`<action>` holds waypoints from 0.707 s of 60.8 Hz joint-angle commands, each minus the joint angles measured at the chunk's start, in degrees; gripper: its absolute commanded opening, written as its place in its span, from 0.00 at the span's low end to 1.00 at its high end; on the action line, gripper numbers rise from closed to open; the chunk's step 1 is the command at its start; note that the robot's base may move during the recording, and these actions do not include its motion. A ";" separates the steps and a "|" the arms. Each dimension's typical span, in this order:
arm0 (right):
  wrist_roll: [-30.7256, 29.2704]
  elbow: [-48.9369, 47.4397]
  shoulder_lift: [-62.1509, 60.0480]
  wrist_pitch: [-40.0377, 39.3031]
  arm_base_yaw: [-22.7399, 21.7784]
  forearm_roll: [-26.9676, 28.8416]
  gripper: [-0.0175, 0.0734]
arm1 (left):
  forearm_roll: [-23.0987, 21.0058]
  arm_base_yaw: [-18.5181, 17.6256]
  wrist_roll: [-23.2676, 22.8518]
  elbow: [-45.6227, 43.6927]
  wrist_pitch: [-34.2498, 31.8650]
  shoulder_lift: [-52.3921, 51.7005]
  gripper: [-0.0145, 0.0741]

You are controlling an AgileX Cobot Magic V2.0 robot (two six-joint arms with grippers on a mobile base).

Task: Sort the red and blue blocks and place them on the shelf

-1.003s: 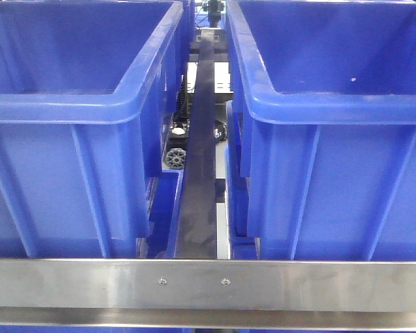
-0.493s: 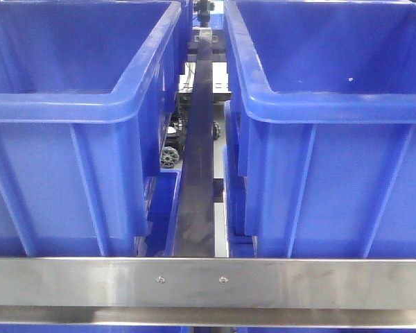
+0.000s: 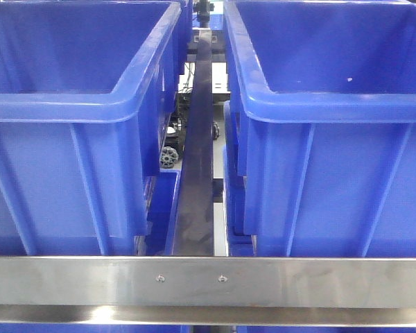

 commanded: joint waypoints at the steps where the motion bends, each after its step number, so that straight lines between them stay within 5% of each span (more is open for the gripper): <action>1: -0.29 -0.39 -0.13 -5.01 0.23 -0.98 0.25 | -0.63 0.11 -0.48 -1.57 -5.93 -0.21 0.33; 43: -0.29 0.57 -0.13 -5.82 0.23 -0.44 0.25 | -0.30 0.11 -0.48 -1.57 -5.55 -0.21 0.33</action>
